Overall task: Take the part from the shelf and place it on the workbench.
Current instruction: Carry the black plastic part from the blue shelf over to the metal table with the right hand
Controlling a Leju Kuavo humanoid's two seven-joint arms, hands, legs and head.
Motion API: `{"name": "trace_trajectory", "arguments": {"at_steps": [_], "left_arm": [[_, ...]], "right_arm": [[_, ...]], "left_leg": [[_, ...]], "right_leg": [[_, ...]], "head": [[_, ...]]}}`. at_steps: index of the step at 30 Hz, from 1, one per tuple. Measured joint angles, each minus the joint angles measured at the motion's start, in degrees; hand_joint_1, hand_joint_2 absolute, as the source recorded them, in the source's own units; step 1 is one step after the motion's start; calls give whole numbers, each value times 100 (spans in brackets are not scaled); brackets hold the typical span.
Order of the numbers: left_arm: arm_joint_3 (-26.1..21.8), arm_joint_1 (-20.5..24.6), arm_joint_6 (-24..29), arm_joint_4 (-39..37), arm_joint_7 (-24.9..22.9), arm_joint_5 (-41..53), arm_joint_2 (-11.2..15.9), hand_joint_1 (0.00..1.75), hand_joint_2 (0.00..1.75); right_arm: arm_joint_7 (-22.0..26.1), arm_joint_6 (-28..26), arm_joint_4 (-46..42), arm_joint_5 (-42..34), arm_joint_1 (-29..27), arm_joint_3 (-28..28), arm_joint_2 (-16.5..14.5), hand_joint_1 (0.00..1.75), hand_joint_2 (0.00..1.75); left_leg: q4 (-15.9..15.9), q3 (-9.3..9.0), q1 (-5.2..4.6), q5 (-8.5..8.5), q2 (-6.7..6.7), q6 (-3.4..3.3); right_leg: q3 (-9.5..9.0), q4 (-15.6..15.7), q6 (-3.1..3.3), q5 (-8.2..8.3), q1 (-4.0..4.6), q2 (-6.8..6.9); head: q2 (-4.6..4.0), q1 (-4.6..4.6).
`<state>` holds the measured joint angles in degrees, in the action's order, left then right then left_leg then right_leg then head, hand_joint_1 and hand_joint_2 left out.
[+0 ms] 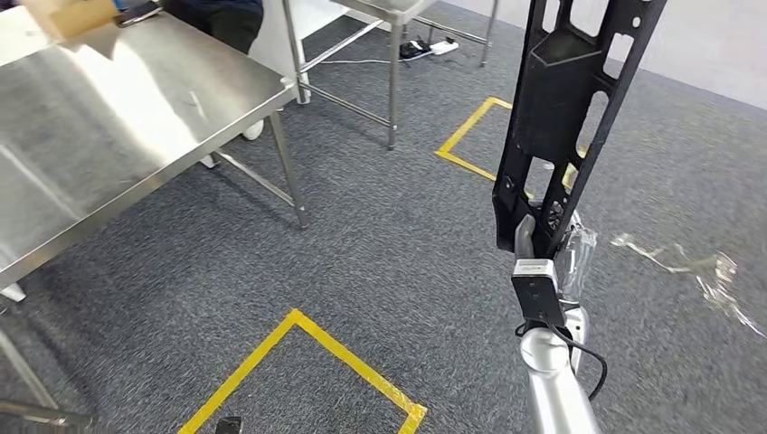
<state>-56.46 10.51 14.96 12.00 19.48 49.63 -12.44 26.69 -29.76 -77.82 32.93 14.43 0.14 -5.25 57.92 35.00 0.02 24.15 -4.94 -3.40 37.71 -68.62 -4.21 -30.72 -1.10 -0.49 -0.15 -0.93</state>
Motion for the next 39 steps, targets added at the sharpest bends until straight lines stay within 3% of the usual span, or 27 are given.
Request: {"name": "trace_trajectory", "arguments": {"at_steps": [1, 3, 4, 6, 8, 10, 12, 13, 14, 15, 17, 19, 21, 22, 23, 25, 27, 28, 29, 30, 32, 34, 36, 37, 39], "left_arm": [[0, 3, 4, 0, 6, -2, 1, 0, 175], [0, 10, 6, 1, 10, -5, 4, 0, 175], [0, 7, 7, 2, 10, -5, 7, 0, 175], [1, -10, 8, 2, 10, -7, 18, 0, 175], [1, -17, 13, 2, 10, -9, 28, 0, 175], [1, -1, 17, 2, 10, -13, 33, 0, 175], [1, 5, 17, 2, 10, -15, 34, 0, 175], [0, 2, 17, 2, 10, -15, 34, 0, 175], [0, -1, 17, 2, 10, -15, 35, 0, 175], [0, -1, 17, 2, 10, -16, 37, 0, 175], [0, 13, 17, 3, 10, -16, 43, 0, 175], [1, 30, 19, 4, 10, -16, 45, 0, 175], [1, 33, 33, 5, 10, -22, 51, 0, 175], [0, 28, 42, 5, 10, -27, 54, 0, 175], [-1, 30, 49, 6, 10, -33, 56, 0, 175], [-1, 50, 51, 7, 10, -40, 57, 0, 175], [0, 63, 42, 7, 8, -38, 55, 0, 175], [0, 58, 32, 7, 5, -35, 54, 0, 175], [0, 53, 21, 7, 1, -30, 52, 0, 175], [1, 51, 10, 7, -4, -23, 52, 0, 175], [2, 57, -1, 7, -16, -6, 54, 0, 175], [3, 61, -3, 7, -28, 7, 57, 0, 175], [4, 58, -2, 7, -33, 12, 63, 0, 175], [4, 54, 1, 7, -33, 12, 69, 0, 175], [5, 62, 11, 8, -33, 12, 76, 0, 175]], "right_arm": [[-1, -1, 35, -9, 51, -22, 5, 175, 175], [-4, -4, 88, -25, 128, -58, 7, 175, 175], [-7, -6, 113, -29, 147, -80, 7, 175, 175], [-14, -8, 151, -32, 172, -122, 5, 175, 175], [-19, -8, 174, -32, 205, -160, -4, 175, 175], [-20, -10, 187, -38, 221, -181, -8, 175, 175], [-22, -12, 208, -44, 220, -184, -2, 175, 175], [-24, -12, 219, -45, 220, -185, 1, 175, 175], [-24, -12, 228, -45, 221, -188, 0, 175, 175], [-24, -12, 233, -44, 224, -192, 0, 175, 175], [-24, -12, 238, -43, 234, -197, 2, 175, 175], [-25, -13, 241, -41, 245, -201, 4, 175, 175], [-27, -14, 242, -42, 251, -218, -5, 175, 175], [-30, -15, 243, -43, 253, -232, -10, 175, 175], [-32, -19, 243, -45, 257, -244, -14, 175, 175], [-38, -27, 250, -54, 256, -255, -6, 175, 175], [-45, -33, 273, -62, 238, -256, 8, 175, 175], [-48, -34, 285, -64, 228, -256, 16, 175, 175], [-50, -36, 293, -64, 223, -255, 20, 175, 175], [-51, -38, 296, -64, 221, -255, 23, 175, 175], [-54, -41, 297, -55, 224, -255, 24, 175, 175], [-77, -43, 299, -11, 230, -263, 13, 175, 175], [-115, -40, 300, 47, 247, -279, -2, 175, 175], [-131, -38, 300, 66, 265, -286, -12, 175, 175], [-145, -32, 300, 86, 303, -295, -39, 175, 175]], "left_leg": [[17, 0, 0, 8, -77, 24], [48, 30, -6, 19, -206, 89], [51, 52, -9, 15, -260, 125], [46, 86, 7, 8, -315, 180], [251, 197, 9, 144, -87, 236], [925, 535, 20, 492, 295, 292], [1640, 910, 47, 750, 456, 333], [1739, 972, 54, 730, 476, 340], [1599, 907, 56, 606, 494, 332], [1250, 724, 50, 413, 544, 308], [447, 285, -5, 115, 816, 226], [93, 100, -73, 53, 969, 167], [54, 97, -93, 45, 822, 125], [18, 78, -83, 24, 742, 95], [-18, 54, -62, 0, 668, 62], [-59, 26, -18, -33, 518, 20], [-55, 27, 0, -39, 334, 9], [-52, 26, 4, -38, 245, 11], [-46, 22, 12, -36, 151, 15], [-35, 18, 25, -30, 64, 27], [18, 32, 39, 3, -106, 85], [64, 77, 36, 23, -229, 164], [56, 113, 44, 9, -320, 227], [65, 124, 46, 18, -305, 251], [339, 254, 30, 194, -25, 299]], "right_leg": [[-188, 430, -38, 172, -17, -111], [-434, 953, -10, 360, -34, -247], [-466, 1012, 40, 371, -23, -252], [-476, 1019, 133, 388, -20, -134], [-485, 1036, 226, 398, -52, -20], [-491, 1044, 304, 385, -55, 111], [-495, 1044, 334, 368, -35, 266], [-499, 1044, 341, 361, -26, 341], [-507, 1044, 344, 352, -21, 410], [-523, 1044, 343, 340, -15, 475], [-561, 1040, 313, 304, 21, 591], [-588, 1037, 261, 270, 63, 711], [-614, 1050, 203, 243, 79, 838], [-612, 1020, 173, 213, 70, 782], [-566, 906, 160, 150, 62, 640], [-277, 314, 170, -96, 38, 241], [135, -448, 170, -330, 33, 85], [256, -629, 141, -347, 29, 70], [267, -572, 87, -264, 18, 62], [161, -279, 20, -100, 1, 38], [-203, 556, -82, 259, -54, -145], [-393, 966, -32, 401, -71, -264], [-398, 975, 89, 406, -65, -179], [-404, 979, 128, 412, -75, -129], [-429, 996, 213, 414, -107, -14]], "head": [[0, 3], [0, 3], [1, -1], [1, -8], [0, -36], [-1, -82], [0, -97], [1, -98], [1, -99], [1, -100], [-1, -101], [-1, -95], [0, -91], [0, -89], [1, -87], [1, -71], [1, -59], [1, -57], [1, -57], [1, -57], [1, -46], [1, -38], [1, -40], [1, -41], [0, -100]]}}
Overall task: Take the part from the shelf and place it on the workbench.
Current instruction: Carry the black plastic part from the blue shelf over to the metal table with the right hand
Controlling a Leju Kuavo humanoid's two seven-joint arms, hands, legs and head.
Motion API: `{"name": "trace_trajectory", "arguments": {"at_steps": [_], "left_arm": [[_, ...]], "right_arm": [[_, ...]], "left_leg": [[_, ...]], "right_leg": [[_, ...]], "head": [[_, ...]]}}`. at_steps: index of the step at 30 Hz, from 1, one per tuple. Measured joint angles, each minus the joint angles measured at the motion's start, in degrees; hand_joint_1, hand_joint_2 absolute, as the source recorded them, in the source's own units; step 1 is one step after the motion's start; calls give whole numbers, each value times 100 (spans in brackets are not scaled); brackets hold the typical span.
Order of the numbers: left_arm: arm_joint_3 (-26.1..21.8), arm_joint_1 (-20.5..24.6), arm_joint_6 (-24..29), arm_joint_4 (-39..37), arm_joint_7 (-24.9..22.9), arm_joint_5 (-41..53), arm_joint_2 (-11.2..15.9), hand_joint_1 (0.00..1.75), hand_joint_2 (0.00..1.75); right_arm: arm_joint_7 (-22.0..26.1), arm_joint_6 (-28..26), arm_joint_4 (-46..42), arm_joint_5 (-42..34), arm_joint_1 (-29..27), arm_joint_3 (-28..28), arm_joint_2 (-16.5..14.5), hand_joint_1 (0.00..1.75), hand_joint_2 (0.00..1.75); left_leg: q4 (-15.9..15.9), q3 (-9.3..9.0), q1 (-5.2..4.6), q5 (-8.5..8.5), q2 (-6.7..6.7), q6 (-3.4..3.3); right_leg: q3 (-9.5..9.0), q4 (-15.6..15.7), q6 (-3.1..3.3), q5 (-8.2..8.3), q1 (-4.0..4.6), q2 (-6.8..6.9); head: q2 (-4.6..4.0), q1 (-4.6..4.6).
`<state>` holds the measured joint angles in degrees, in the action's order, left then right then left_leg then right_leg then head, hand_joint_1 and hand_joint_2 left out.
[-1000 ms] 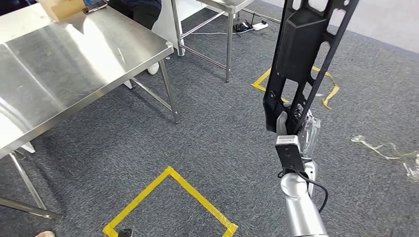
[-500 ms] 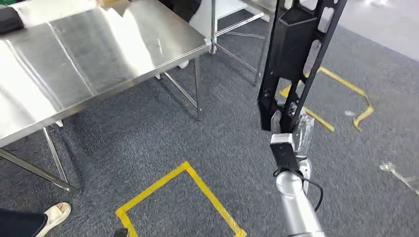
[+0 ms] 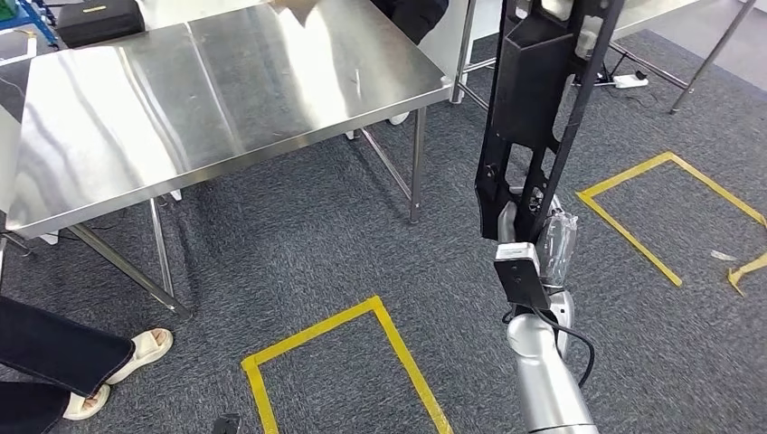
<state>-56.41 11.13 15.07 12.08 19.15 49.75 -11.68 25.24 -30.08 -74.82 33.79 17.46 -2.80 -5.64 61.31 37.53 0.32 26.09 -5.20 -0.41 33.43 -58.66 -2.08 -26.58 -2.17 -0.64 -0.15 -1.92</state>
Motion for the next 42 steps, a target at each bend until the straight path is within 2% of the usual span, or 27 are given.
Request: {"name": "trace_trajectory", "arguments": {"at_steps": [2, 4, 5, 7, 8, 10, 11, 13, 15, 17, 19, 20, 21, 23, 24, 26, 28, 29, 30, 32, 34, 35, 36, 37, 39, 40, 42], "left_arm": [[1, 20, 7, 1, -3, 0, 0, 0, 175], [2, 26, 8, 0, -14, 0, 0, 0, 175], [2, 25, 8, 0, -20, 1, 0, 0, 175], [2, 26, 9, 1, -27, 2, 4, 0, 175], [2, 34, 11, 1, -28, 2, 6, 0, 175], [3, 57, 18, 1, -32, 2, 5, 0, 175], [4, 67, 24, 1, -36, 2, 4, 0, 175], [4, 69, 36, 1, -42, -12, 2, 0, 175], [39, 71, 40, 1, -44, -103, 3, 0, 175], [121, 82, 16, 1, -47, -215, -1, 0, 175], [194, 81, -16, 0, -61, -252, -9, 0, 175], [222, 74, -26, -1, -73, -253, -14, 0, 175], [245, 69, -28, -1, -84, -255, -19, 0, 175], [284, 64, -28, -1, -99, -257, -24, 0, 175], [296, 65, -26, -1, -104, -258, -25, 0, 175], [314, 61, -21, -1, -116, -259, -27, 0, 175], [322, 52, -11, -1, -131, -265, -24, 0, 175], [327, 49, -7, -1, -137, -269, -23, 0, 175], [332, 50, -2, 0, -141, -273, -20, 0, 175], [342, 60, 2, 1, -146, -275, -20, 0, 175], [347, 61, 6, 0, -148, -276, -22, 0, 175], [349, 57, 8, 0, -148, -276, -23, 0, 175], [350, 53, 9, 0, -149, -277, -23, 0, 175], [352, 52, 11, 1, -149, -278, -20, 0, 175], [363, 55, 20, 1, -149, -278, -17, 0, 175], [373, 57, 24, 1, -148, -277, -18, 0, 175], [391, 56, 31, 1, -147, -276, -18, 0, 175]], "right_arm": [[-11, 6, 2, 7, 11, 5, -7, 175, 175], [-26, 14, 4, 7, 8, 10, 4, 175, 175], [-29, 20, 4, 7, 8, 10, 7, 175, 175], [-32, 29, 4, 8, 10, 9, 7, 175, 175], [-32, 31, 4, 8, 11, 9, 7, 175, 175], [-32, 31, 4, 8, 18, 9, 10, 175, 175], [-32, 31, 4, 9, 21, 8, 10, 175, 175], [-31, 31, 3, 8, 29, 5, 5, 175, 175], [-22, 31, 0, -7, 38, 4, 6, 175, 175], [-11, 30, -1, -35, 26, 5, 25, 175, 175], [-8, 30, 0, -50, -15, 7, 51, 175, 175], [-8, 30, 0, -52, -35, 7, 63, 175, 175], [-8, 31, 0, -51, -47, 7, 71, 175, 175], [-5, 30, -1, -49, -52, 7, 83, 175, 175], [-3, 30, -2, -48, -52, 6, 85, 175, 175], [1, 31, -2, -45, -54, 4, 87, 175, 175], [3, 31, -2, -36, -50, 3, 80, 175, 175], [3, 31, -3, -31, -44, 2, 73, 175, 175], [4, 31, -7, -28, -36, 2, 63, 175, 175], [7, 31, -13, -28, -29, 4, 49, 175, 175], [7, 31, -15, -28, -32, 8, 49, 175, 175], [6, 31, -15, -28, -34, 8, 50, 175, 175], [5, 31, -15, -27, -34, 7, 48, 175, 175], [5, 31, -15, -24, -33, 6, 46, 175, 175], [13, 31, -23, -18, -28, 5, 44, 175, 175], [22, 31, -32, -17, -24, 4, 42, 175, 175], [43, 31, -54, -17, -19, 0, 32, 175, 175]], "left_leg": [[716, 356, -9, 365, 377, 40], [1320, 676, 0, 569, 498, 50], [1341, 692, 1, 518, 510, 42], [762, 381, -10, 176, 599, -9], [360, 161, -36, 29, 730, -42], [-144, -109, -89, -112, 904, -104], [-211, -134, -117, -102, 905, -123], [-242, -137, -115, -123, 750, -175], [-289, -171, -76, -158, 609, -247], [-307, -185, -49, -176, 467, -290], [-305, -183, -46, -177, 292, -299], [-302, -186, -44, -176, 197, -299], [-299, -192, -39, -174, 104, -295], [-280, -200, -22, -162, -64, -270], [-262, -192, -25, -153, -135, -245], [-247, -159, -34, -153, -239, -187], [-254, -132, -26, -164, -299, -133], [-217, -114, -31, -138, -219, -104], [-97, -53, -36, -61, -62, -70], [460, 224, -35, 227, 322, -9], [1137, 593, 3, 485, 471, 32], [1299, 694, 19, 500, 494, 44], [1215, 665, 30, 401, 516, 49], [920, 515, 38, 227, 549, 44], [160, 89, 32, -82, 655, 11], [-93, -56, 18, -146, 688, -11], [-224, -120, -28, -129, 683, -53]], "right_leg": [[-15, 0, 59, -22, 28, 134], [-21, -1, 80, -41, 56, 284], [-28, -2, 85, -48, 64, 352], [-60, -1, 88, -71, 76, 477], [-81, -2, 79, -89, 92, 535], [-107, -4, 42, -123, 141, 640], [-118, 1, 15, -137, 160, 698], [-137, 3, -41, -167, 162, 767], [-60, -205, -66, -299, 148, 545], [248, -853, -32, -575, 134, 213], [614, -1533, -33, -774, 131, 103], [688, -1613, -69, -749, 128, 89], [649, -1449, -123, -629, 122, 73], [339, -660, -238, -258, 83, -81], [188, -317, -253, -119, 67, -171], [54, -34, -208, -14, 65, -268], [35, -31, -119, 1, 71, -163], [23, -21, -76, 5, 62, -112], [7, -11, -20, 4, 51, -51], [-19, -1, 75, -11, 63, 81], [-30, -2, 128, -31, 85, 235], [-34, -2, 141, -38, 89, 315], [-40, -2, 142, -46, 88, 384], [-51, -2, 135, -57, 87, 438], [-73, -3, 96, -84, 107, 519], [-80, -3, 70, -96, 120, 546], [-90, 6, 6, -106, 143, 602]], "head": [[-1, -66], [0, -77], [0, -79], [-1, -81], [-1, -81], [0, -73], [0, -69], [0, -69], [0, -63], [-1, -44], [-1, -33], [-1, -29], [0, -28], [0, -16], [0, -10], [-1, -4], [-1, -8], [-1, -10], [-1, -31], [-1, -74], [0, -92], [0, -92], [0, -94], [0, -96], [0, -93], [0, -85], [0, -69]]}}
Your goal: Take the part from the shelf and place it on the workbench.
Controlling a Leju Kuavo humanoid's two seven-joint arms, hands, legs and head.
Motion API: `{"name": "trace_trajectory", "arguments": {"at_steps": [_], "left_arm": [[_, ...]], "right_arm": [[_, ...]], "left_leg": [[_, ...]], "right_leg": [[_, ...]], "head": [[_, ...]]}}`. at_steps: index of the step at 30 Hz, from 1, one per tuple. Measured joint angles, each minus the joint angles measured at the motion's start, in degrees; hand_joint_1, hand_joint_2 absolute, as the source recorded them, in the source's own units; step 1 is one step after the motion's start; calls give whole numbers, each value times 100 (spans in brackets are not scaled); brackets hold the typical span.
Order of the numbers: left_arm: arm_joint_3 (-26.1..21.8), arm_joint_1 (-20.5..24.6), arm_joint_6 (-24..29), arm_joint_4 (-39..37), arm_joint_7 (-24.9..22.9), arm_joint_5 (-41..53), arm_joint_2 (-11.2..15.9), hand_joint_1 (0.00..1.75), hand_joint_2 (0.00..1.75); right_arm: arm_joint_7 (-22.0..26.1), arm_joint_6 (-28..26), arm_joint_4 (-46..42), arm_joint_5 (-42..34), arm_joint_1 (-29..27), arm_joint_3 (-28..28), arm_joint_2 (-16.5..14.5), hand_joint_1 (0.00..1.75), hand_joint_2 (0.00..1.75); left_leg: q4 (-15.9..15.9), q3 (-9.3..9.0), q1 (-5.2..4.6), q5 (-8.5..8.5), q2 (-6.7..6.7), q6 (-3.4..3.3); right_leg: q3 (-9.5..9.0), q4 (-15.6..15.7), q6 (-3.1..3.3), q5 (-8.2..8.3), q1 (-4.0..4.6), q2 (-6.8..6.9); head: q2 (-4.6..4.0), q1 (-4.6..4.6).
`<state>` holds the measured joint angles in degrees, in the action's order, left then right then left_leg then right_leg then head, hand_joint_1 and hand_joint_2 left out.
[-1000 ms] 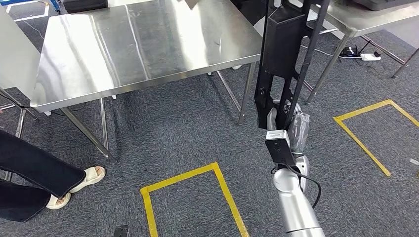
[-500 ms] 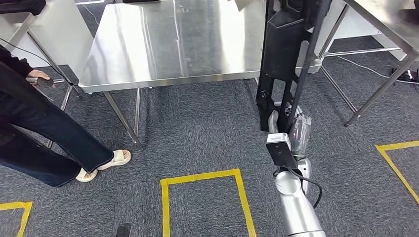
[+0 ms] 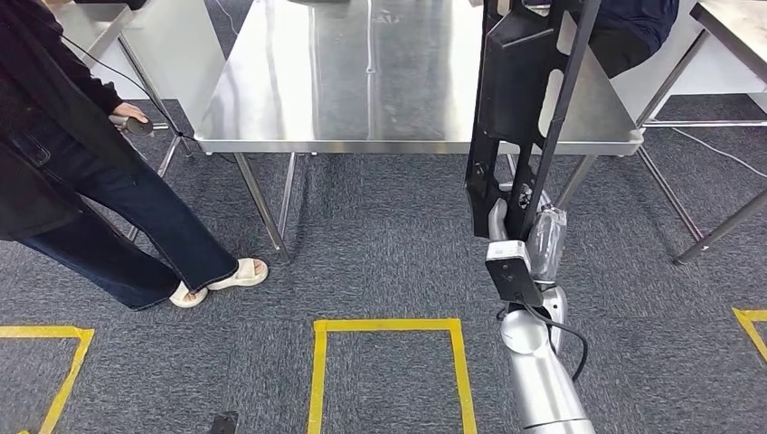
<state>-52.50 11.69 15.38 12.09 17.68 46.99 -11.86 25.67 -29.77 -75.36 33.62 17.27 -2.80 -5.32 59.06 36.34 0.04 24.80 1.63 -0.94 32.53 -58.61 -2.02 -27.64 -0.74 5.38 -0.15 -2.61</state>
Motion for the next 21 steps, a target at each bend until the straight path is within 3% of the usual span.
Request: {"name": "trace_trajectory", "arguments": {"at_steps": [2, 3, 4, 6, 8, 9, 10, 12, 13, 14, 18, 19, 21], "left_arm": [[7, -2, 7, -1, -1, 2, 2, 0, 175], [10, 2, 12, -1, -1, 2, 1, 0, 175], [14, 10, 15, -1, -2, 4, -2, 0, 175], [22, 29, 19, 0, -2, 9, -8, 0, 175], [24, 30, 7, -1, -3, 4, -15, 0, 175], [23, 26, -19, -2, -1, -10, -17, 0, 175], [21, 23, -57, -2, 3, -36, -20, 0, 175], [20, 22, -135, -2, 15, -84, -20, 0, 175], [20, 22, -154, -1, 20, -106, -19, 0, 175], [18, 20, -161, -1, 22, -123, -16, 0, 175], [6, 8, -161, 2, 24, -177, -7, 0, 175], [4, 9, -161, 3, 24, -183, -5, 0, 175], [2, 4, -161, 3, 23, -189, -4, 0, 175]], "right_arm": [[6, 0, -20, 19, -1, -9, -12, 175, 175], [4, 0, -29, 31, 0, -11, -10, 175, 175], [3, 0, -36, 42, 1, -13, -3, 175, 175], [-2, 0, -40, 48, -14, -11, 24, 175, 175], [-6, 0, -38, 49, -49, -9, 50, 175, 175], [-8, 0, -38, 49, -61, -8, 61, 175, 175], [-8, 0, -38, 49, -66, -7, 67, 175, 175], [-8, 2, -38, 50, -61, -7, 71, 175, 175], [-7, 5, -38, 50, -57, -7, 67, 175, 175], [-6, 9, -38, 50, -54, -8, 63, 175, 175], [-5, 17, -39, 50, -37, -1, 57, 175, 175], [-5, 17, -39, 50, -33, 1, 52, 175, 175], [-5, 18, -39, 50, -34, 2, 43, 175, 175]], "left_leg": [[-42, -19, -9, -18, -57, -63], [-73, -40, 3, -36, -79, -103], [-104, -62, 20, -55, -101, -139], [-122, -72, 38, -66, -155, -181], [-119, -71, 38, -62, -236, -187], [-115, -73, 42, -60, -276, -185], [-109, -77, 50, -54, -313, -175], [-78, -80, 51, -23, -374, -125], [-61, -77, 43, 0, -393, -90], [-50, -71, 33, 16, -405, -55], [26, -35, 59, 111, -353, 66], [218, 58, 66, 188, -302, 91], [937, 465, 72, 440, -210, 129]], "right_leg": [[-8, -5, -68, -15, -9, -2], [37, -95, -83, -72, -18, -86], [136, -299, -77, -176, -22, -204], [494, -1019, -36, -468, -36, -444], [802, -1577, -59, -606, -38, -509], [821, -1553, -107, -542, -45, -514], [728, -1295, -170, -397, -59, -514], [369, -483, -273, -54, -87, -522], [235, -198, -266, 47, -95, -529], [162, -50, -228, 91, -90, -534], [94, -19, 24, 31, -84, -539], [49, -13, 76, 6, -98, -537], [-46, -11, 158, -65, -89, -529]], "head": [[0, 4], [0, 8], [0, 13], [0, 24], [0, 27], [0, 28], [0, 28], [0, 35], [0, 36], [0, 35], [1, 26], [0, 17], [-1, 0]]}}
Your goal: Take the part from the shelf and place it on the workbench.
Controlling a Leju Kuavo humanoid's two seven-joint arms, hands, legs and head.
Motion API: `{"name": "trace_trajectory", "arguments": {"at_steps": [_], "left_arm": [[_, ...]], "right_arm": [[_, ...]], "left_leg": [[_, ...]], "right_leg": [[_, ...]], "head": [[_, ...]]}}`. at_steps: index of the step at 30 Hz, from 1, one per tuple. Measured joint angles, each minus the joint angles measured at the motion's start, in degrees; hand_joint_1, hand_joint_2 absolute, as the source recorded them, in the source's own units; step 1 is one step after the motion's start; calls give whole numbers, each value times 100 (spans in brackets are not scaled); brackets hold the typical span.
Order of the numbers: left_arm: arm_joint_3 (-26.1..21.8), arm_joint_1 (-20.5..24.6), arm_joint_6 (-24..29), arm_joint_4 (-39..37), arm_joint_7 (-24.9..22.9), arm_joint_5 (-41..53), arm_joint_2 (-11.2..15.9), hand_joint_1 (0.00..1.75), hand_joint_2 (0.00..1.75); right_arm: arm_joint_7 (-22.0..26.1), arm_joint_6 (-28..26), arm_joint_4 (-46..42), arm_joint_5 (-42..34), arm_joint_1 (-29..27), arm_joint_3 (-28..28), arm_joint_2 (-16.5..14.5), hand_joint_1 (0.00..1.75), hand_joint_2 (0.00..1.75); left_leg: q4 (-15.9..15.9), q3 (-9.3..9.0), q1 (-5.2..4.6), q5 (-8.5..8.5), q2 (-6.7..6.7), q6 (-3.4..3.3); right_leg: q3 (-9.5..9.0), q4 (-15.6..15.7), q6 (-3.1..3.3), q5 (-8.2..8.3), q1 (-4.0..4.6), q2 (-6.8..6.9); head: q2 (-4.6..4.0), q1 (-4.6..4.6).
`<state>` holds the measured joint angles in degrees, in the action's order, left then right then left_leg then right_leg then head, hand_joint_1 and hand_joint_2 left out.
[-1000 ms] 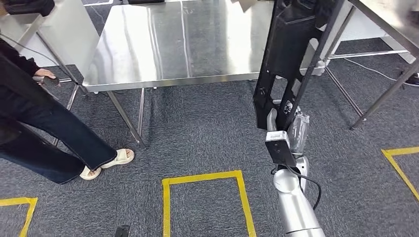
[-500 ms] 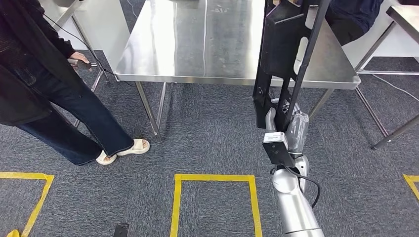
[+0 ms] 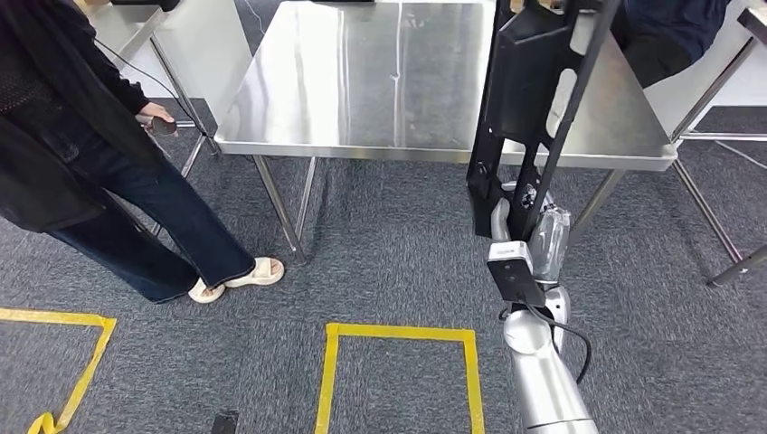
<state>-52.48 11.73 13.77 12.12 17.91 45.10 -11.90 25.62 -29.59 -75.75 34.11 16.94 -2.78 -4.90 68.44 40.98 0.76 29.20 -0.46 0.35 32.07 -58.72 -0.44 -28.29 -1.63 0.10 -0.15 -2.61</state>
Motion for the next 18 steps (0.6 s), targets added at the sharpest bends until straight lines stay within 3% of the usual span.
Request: {"name": "trace_trajectory", "arguments": {"at_steps": [2, 3, 4, 6, 7, 9, 11, 12, 13, 15, 16, 18], "left_arm": [[-3, -17, 0, -1, -3, -5, 4, 0, 175], [-4, -27, 0, -1, -5, -7, 5, 0, 175], [-4, -33, 0, -1, -5, -8, 7, 0, 175], [-5, -36, -1, 0, -5, -8, 12, 0, 175], [-5, -34, -1, 1, -4, -10, 15, 0, 175], [-5, -33, -4, 2, -4, -15, 25, 0, 175], [-7, -48, -8, 5, -2, -16, 28, 0, 175], [-8, -58, -9, 7, -1, -16, 30, 0, 175], [-8, -62, -12, 8, 1, -15, 29, 0, 175], [-9, -64, -17, 9, 1, -14, 27, 0, 175], [-9, -70, -19, 9, 1, -14, 27, 0, 175], [-10, -88, -26, 8, 0, -13, 24, 0, 175]], "right_arm": [[-1, 4, 1, 0, -5, 1, -4, 175, 175], [-1, 6, 2, 1, -7, 1, -4, 175, 175], [-1, 8, 1, 1, -7, 1, -6, 175, 175], [1, 8, 0, 3, -2, 1, -18, 175, 175], [2, 9, -1, 5, 4, 1, -25, 175, 175], [4, 9, -2, 8, 10, 1, -38, 175, 175], [2, 3, -13, 20, 6, 2, -45, 175, 175], [-1, -1, -20, 28, 5, 2, -48, 175, 175], [-4, -4, -26, 35, 9, 3, -48, 175, 175], [-7, -6, -30, 40, 4, 2, -46, 175, 175], [-8, -7, -29, 40, -11, 2, -44, 175, 175], [-13, -9, -29, 44, -52, 3, -33, 175, 175]], "left_leg": [[654, 460, 0, 136, 23, 12], [702, 561, -2, 41, 24, -1], [497, 529, -7, -176, 25, -30], [-294, 215, -43, -678, 42, -134], [-637, 37, -74, -793, 60, -188], [-936, -173, -132, -729, 78, -269], [-1104, -352, -145, -646, 53, -341], [-1197, -475, -141, -622, 34, -375], [-1261, -605, -136, -583, 21, -404], [-1319, -827, -137, -453, -11, -429], [-1323, -926, -138, -358, -33, -435], [-1323, -1175, -137, -145, -86, -428]], "right_leg": [[-93, 0, 27, -82, 25, 5], [-151, 0, 25, -131, 35, 5], [-226, 1, 19, -187, 42, 4], [-392, 19, -4, -318, 46, 4], [-456, 45, -31, -379, 56, 7], [-579, 133, -115, -431, 58, 21], [-657, 106, -250, -326, 55, 32], [-606, -75, -302, -224, 56, 26], [-430, -362, -329, -131, 54, 18], [93, -1070, -283, -137, 52, -1], [358, -1316, -226, -284, 53, -6], [715, -1373, -161, -693, 46, -8]], "head": [[1, -1], [1, -1], [1, -2], [0, 1], [0, 3], [0, -2], [1, -8], [1, 1], [1, 9], [-1, 25], [0, 25], [0, 31]]}}
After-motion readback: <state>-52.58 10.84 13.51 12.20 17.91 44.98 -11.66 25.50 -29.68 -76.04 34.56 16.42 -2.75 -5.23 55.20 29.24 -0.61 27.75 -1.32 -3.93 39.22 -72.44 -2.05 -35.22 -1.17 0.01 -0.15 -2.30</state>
